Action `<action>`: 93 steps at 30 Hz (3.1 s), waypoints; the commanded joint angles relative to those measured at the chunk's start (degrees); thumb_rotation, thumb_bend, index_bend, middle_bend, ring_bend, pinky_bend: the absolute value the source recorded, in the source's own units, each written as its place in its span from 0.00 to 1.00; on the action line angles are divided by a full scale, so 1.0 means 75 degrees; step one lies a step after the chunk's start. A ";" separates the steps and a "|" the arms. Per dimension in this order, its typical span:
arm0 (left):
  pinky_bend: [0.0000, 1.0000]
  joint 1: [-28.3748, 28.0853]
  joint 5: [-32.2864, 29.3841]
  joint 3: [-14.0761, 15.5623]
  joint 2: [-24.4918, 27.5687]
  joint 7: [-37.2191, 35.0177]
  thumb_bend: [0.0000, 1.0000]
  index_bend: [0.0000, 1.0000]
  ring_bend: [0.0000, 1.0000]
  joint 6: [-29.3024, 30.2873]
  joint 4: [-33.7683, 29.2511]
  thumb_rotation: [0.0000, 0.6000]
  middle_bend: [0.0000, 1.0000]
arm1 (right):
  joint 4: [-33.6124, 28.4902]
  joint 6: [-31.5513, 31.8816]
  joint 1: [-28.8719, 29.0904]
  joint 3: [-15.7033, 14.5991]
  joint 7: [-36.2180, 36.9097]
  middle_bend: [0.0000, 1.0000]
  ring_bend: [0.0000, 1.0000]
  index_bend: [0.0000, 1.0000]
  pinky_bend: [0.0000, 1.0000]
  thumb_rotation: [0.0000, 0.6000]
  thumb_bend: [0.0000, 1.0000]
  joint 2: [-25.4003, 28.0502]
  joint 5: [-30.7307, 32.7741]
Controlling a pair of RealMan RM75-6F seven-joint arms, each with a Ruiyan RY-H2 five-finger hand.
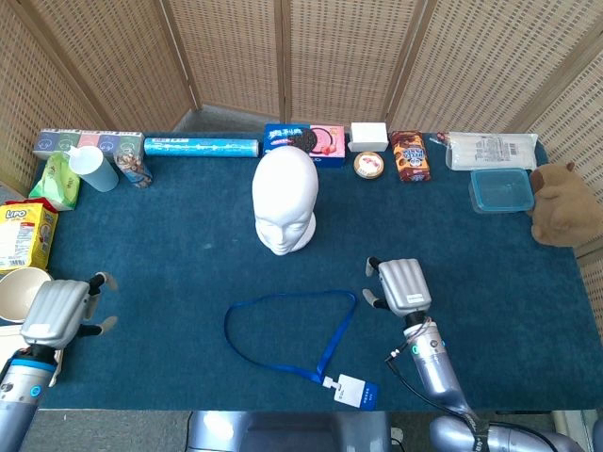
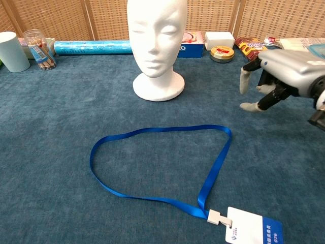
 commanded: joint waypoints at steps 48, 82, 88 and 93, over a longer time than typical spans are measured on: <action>1.00 -0.1432 -0.1438 0.0005 -0.1499 0.1300 0.18 0.43 0.89 -0.0536 0.0071 1.00 0.83 | 0.1578 -0.0299 0.0881 -0.0194 -0.1080 1.00 1.00 0.55 1.00 0.87 0.32 -0.1376 0.1620; 1.00 -0.1459 -0.1467 0.0262 -0.1492 0.0953 0.18 0.43 0.89 -0.0502 0.0197 1.00 0.83 | 0.1553 -0.0352 0.1291 -0.0112 -0.1570 1.00 1.00 0.55 1.00 0.87 0.38 -0.1509 0.2197; 1.00 -0.1462 -0.1448 0.0279 -0.1488 0.0902 0.18 0.43 0.89 -0.0498 0.0211 1.00 0.83 | 0.1565 -0.0362 0.1375 -0.0103 -0.1788 1.00 1.00 0.55 1.00 0.87 0.43 -0.1541 0.2427; 1.00 -0.1456 -0.1433 0.0296 -0.1480 0.0859 0.18 0.43 0.89 -0.0488 0.0226 1.00 0.83 | 0.1578 -0.0339 0.1424 -0.0104 -0.1900 1.00 1.00 0.55 1.00 0.86 0.45 -0.1569 0.2580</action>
